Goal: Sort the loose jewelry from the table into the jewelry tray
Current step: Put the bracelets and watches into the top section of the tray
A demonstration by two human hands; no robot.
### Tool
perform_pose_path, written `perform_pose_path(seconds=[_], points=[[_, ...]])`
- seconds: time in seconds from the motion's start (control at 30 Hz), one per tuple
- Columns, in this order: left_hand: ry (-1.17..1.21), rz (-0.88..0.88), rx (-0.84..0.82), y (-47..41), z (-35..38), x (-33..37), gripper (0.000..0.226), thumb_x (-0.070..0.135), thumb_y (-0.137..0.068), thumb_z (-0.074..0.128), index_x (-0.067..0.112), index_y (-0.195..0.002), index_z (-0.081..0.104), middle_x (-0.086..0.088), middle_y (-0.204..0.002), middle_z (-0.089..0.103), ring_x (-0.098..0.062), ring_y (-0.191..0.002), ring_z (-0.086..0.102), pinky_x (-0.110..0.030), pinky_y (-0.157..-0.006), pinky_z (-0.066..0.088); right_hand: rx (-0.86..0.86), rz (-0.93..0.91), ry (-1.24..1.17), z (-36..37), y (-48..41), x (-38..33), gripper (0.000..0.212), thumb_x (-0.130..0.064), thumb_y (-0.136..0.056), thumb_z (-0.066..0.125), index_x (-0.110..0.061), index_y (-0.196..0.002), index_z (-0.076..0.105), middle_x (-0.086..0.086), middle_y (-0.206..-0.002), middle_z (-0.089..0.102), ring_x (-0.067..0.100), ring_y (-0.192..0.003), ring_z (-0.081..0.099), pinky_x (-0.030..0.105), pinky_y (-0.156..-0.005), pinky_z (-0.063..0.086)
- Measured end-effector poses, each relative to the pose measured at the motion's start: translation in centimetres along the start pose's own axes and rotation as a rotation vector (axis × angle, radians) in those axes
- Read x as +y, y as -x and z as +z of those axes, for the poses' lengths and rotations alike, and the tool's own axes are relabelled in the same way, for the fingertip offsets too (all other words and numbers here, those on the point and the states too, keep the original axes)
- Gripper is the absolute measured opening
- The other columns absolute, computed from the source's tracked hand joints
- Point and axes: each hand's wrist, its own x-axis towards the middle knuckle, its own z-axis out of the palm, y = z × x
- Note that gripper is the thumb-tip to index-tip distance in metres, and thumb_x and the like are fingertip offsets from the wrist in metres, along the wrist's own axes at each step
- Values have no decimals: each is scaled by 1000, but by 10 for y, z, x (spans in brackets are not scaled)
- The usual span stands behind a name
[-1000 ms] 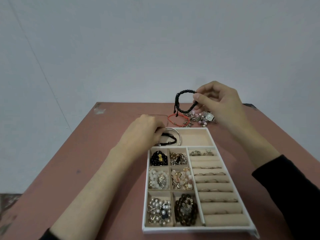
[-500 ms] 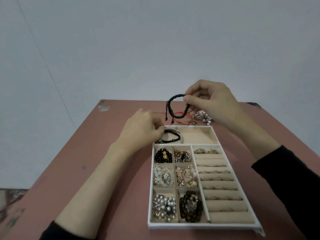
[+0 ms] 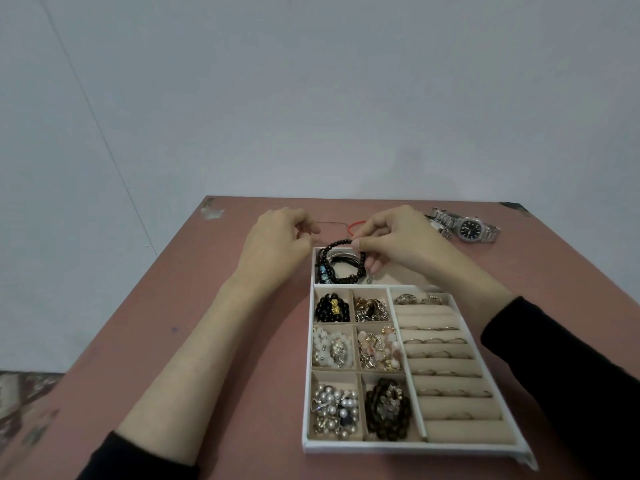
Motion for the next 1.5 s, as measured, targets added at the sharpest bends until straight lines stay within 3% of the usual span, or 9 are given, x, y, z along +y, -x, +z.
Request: perform_pose_path(seconds=[0.17, 0.33, 0.5, 0.6, 0.83, 0.9, 1.1, 1.3, 1.5], points=[[-10, 11, 5, -1, 0, -1, 27, 4, -78, 49, 17, -85, 71, -2, -84, 68, -17, -69, 52, -33, -74, 48, 94, -40, 226, 4, -1, 9, 10, -18, -80, 72, -15, -70, 71, -15, -58, 62, -2, -51, 57, 7, -47, 43], [-24, 24, 4, 0, 1, -1, 28, 3, -77, 48, 17, -88, 70, 0, -83, 67, -16, -69, 50, -33, -73, 49, 120, -43, 392, 6, -3, 13, 12, -27, -80, 71, -16, -75, 72, -4, -71, 68, 12, -71, 63, 17, -60, 45], [-21, 25, 3, 0, 0, 0, 31, 3, -78, 47, 16, -93, 70, 1, -83, 67, -15, -71, 50, -32, -72, 48, 132, -82, 426, 4, -1, 14, 11, -30, -82, 70, -19, -79, 69, -11, -69, 59, -1, -64, 51, 15, -51, 32], [-8, 31, 1, 1, 1, 0, 32, 2, -78, 46, 16, -95, 69, 2, -82, 66, -14, -74, 53, -32, -73, 48, 176, -92, 388, -6, 1, 18, 12, -31, -84, 66, -20, -80, 68, -12, -72, 60, -2, -66, 52, 12, -54, 34], [11, 86, -15, 2, 6, 7, 22, 13, -88, 51, 21, -100, 68, 8, -82, 64, -10, -81, 57, -25, -74, 43, 513, -29, 185, -44, 5, 50, 12, -26, -83, 66, -16, -80, 72, 1, -71, 67, 11, -65, 56, 26, -65, 43], [9, 129, -50, -3, 10, 11, 21, 15, -89, 53, 22, -102, 68, 10, -83, 64, -11, -84, 58, -27, -78, 45, 568, 8, 211, -57, 1, 60, 11, -22, -82, 63, -15, -84, 72, 4, -78, 68, 15, -75, 58, 32, -74, 45], [-279, 321, -286, -43, 24, 33, 25, 12, -88, 55, 20, -108, 67, 1, -102, 69, -18, -102, 54, -34, -86, 46, 616, 18, 173, -68, -5, 78, 12, -17, -84, 62, -11, -87, 72, 3, -77, 64, 14, -75, 55, 25, -71, 39], [-411, 279, -562, -69, 44, 42, 22, 11, -82, 64, 15, -103, 67, -4, -99, 63, -21, -95, 59, -27, -80, 45, 617, 12, 207, -68, -6, 82, 11, -18, -84, 61, -15, -86, 71, 2, -75, 62, 15, -76, 55, 23, -70, 37], [-424, 264, -638, -74, 52, 44, 13, 15, -83, 63, 13, -96, 65, -1, -88, 59, -20, -86, 56, -26, -73, 41, 619, -1, 230, -68, -7, 81, 10, -19, -83, 61, -20, -85, 71, 0, -77, 62, 13, -78, 55, 23, -72, 36]])
